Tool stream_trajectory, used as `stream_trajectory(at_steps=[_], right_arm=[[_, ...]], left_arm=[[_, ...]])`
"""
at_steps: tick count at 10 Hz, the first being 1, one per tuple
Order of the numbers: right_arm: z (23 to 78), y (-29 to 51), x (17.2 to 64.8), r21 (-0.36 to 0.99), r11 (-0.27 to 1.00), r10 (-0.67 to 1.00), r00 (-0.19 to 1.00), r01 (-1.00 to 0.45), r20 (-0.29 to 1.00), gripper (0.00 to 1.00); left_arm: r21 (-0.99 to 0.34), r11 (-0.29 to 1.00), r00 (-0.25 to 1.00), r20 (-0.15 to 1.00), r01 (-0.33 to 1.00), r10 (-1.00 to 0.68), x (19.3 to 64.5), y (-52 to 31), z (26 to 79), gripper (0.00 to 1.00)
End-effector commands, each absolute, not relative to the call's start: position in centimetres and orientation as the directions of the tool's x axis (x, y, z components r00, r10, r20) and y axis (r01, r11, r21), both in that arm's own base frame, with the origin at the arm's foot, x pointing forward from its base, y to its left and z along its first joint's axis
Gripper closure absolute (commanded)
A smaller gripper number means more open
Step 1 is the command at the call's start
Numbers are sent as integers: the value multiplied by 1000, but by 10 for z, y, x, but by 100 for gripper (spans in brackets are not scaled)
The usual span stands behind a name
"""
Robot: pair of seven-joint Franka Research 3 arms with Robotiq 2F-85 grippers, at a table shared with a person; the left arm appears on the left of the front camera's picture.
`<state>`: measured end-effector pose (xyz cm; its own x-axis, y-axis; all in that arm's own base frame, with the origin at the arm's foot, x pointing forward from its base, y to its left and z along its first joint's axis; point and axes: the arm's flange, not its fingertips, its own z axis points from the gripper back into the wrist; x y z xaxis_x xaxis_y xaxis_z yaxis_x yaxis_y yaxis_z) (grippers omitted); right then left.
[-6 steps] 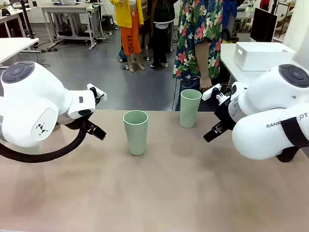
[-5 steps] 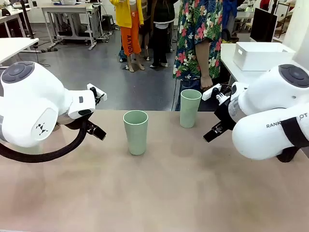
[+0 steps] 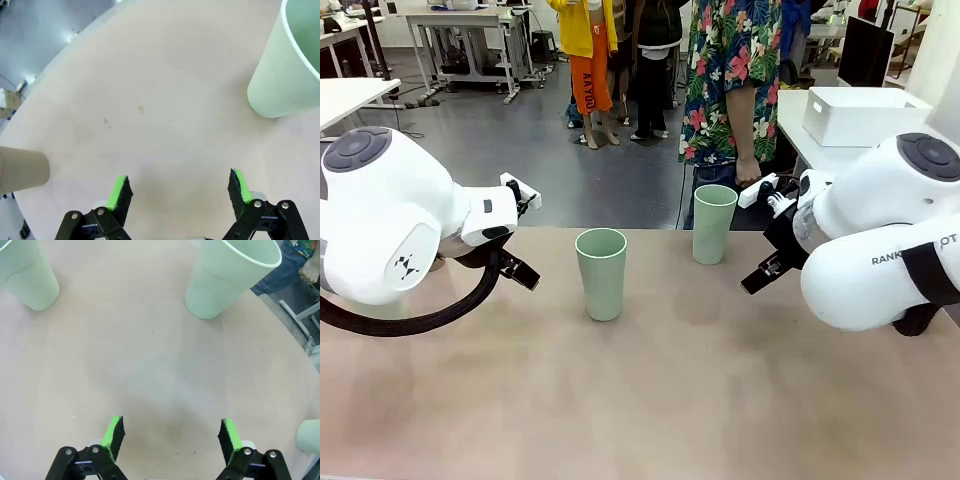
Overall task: Stack the cups and store them in the basket.
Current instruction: Pick up two Reusable plastic cups , one in each hand.
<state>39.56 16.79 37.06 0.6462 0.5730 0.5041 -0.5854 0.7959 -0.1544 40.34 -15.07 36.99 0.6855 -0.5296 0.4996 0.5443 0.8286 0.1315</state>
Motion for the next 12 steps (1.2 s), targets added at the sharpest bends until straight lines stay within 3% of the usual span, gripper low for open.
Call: stream_trajectory(at_steps=[1,4,7,9,12], right_arm=[[371,168,396,-154,796,572,646,-585,505,0],[371,168,396,-154,796,573,646,-585,504,0],[466,158,416,-70,782,552,636,-619,539,0],[514,136,417,-25,747,554,600,-665,577,0],[561,41,395,27,620,561,467,-784,683,0]], left_arm=[[132,828,685,500,544,-530,403,-151,370,0],[131,829,686,500,544,-530,403,-151,370,0],[107,795,632,548,597,-548,423,-144,449,0],[58,720,590,531,691,-608,432,-120,492,0],[-26,541,454,580,840,-676,427,-38,540,0]])
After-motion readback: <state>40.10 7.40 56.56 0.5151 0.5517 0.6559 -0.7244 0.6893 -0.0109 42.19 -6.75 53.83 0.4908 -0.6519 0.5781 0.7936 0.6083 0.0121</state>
